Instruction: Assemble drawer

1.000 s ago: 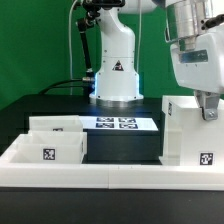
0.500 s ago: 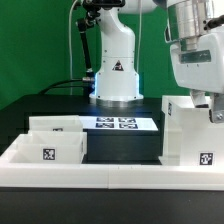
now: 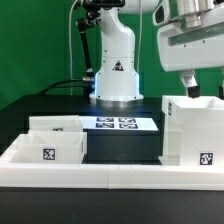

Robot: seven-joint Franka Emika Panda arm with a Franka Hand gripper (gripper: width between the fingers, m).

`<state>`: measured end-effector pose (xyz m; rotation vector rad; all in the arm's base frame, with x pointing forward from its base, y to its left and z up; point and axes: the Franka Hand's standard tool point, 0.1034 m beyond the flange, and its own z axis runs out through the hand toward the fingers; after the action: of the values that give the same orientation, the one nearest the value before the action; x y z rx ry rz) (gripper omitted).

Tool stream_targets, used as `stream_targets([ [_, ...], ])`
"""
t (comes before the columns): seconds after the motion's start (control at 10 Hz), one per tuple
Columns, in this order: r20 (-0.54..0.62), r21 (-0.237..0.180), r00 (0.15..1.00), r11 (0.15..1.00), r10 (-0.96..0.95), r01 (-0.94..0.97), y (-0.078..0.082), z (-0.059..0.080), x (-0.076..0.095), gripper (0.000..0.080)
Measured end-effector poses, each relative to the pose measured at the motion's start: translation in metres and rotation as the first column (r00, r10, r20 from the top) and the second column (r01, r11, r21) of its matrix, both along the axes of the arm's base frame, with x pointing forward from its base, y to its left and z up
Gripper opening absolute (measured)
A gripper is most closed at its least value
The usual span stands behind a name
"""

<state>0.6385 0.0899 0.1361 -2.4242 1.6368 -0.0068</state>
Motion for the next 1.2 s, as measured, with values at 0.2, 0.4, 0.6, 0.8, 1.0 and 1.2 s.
stream_targets([
  [0.2, 0.000, -0.001, 1.000, 1.000, 0.031, -0.031, -0.0029, -0.0007, -0.0059, 0.0649],
  [0.4, 0.000, -0.002, 0.999, 0.999, 0.038, -0.038, -0.0020, -0.0012, -0.0060, 0.0649],
  [0.6, 0.016, -0.064, 0.940, 0.938, 0.341, -0.340, -0.0026, -0.0065, -0.0083, 0.0649],
  [0.8, 0.008, -0.114, 0.800, 0.795, 0.600, -0.596, -0.0088, -0.0012, -0.0070, 0.0649],
  [1.0, 0.013, -0.131, 0.703, 0.698, 0.711, -0.704, -0.0105, -0.0006, -0.0076, 0.0649],
  [1.2, 0.016, -0.136, 0.667, 0.662, 0.745, -0.737, -0.0101, -0.0013, -0.0079, 0.0649],
])
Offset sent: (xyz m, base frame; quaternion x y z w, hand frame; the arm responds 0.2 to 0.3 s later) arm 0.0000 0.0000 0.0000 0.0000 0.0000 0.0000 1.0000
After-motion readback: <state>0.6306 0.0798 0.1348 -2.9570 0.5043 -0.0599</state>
